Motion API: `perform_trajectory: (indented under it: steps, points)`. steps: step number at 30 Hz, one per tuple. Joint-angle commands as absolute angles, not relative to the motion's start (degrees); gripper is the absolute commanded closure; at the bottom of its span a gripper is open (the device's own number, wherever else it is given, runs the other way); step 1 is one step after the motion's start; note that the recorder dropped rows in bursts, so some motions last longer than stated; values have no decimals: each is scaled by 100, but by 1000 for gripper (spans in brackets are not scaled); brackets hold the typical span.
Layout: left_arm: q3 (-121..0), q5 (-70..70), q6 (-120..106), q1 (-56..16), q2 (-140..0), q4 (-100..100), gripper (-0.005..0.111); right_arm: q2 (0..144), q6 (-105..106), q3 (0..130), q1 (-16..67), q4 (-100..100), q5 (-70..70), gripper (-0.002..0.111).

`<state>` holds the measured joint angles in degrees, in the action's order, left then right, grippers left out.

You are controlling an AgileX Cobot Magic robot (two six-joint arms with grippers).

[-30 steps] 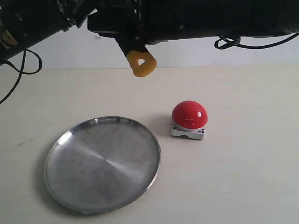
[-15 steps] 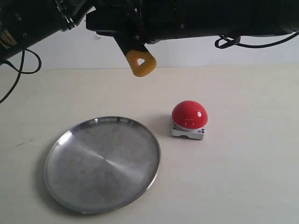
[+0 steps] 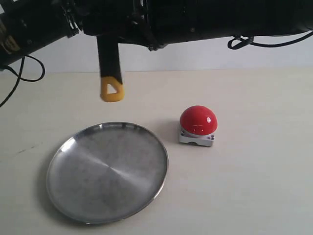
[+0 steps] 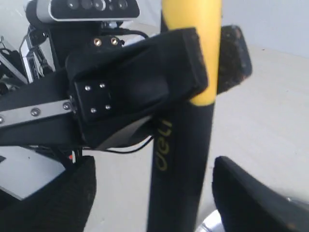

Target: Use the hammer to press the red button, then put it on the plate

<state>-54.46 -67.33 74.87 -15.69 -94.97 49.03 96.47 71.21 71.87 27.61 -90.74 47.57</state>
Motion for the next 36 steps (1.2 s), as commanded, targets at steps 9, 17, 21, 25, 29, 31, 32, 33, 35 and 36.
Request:
perform_trajectory:
  steps: [9,17,21,25,29,31,32,33,35,36]
  points:
    - [-5481,-6996,7366,-1270,-9462,5002,107,9555,6002,7235,2764,-6742,3938,34]
    - [-5481,-6194,7208,-1146,-9462,6031,107,8807,4326,7235,2764,-4755,3271,46]
    - [-5481,-5534,7181,-1448,-9452,6157,107,7985,2813,7235,2764,-3022,3198,93]
    - [-5481,-4158,6686,-2047,-9442,6232,107,7248,2509,7235,2764,-2632,3664,108]
    - [-5481,-3939,6618,-2402,-9442,6268,107,6411,2509,6799,2764,-2635,3743,108]
    - [-5481,-3922,6607,-2469,-9442,6268,107,5997,2523,6417,2764,-2635,3576,108]
    - [-5481,-3922,6609,-2516,-9442,6268,107,5685,2533,6121,2764,-2635,3383,108]
    - [-5481,-3922,6609,-2530,-9442,6268,107,5466,2533,5910,2764,-2624,3202,108]
    - [-5481,-3890,6609,-2584,-9442,6268,107,4891,2522,5391,2764,-2618,2742,108]
    - [-5481,-3878,6609,-2610,-9442,6268,107,4657,2522,5190,2764,-2618,2573,108]
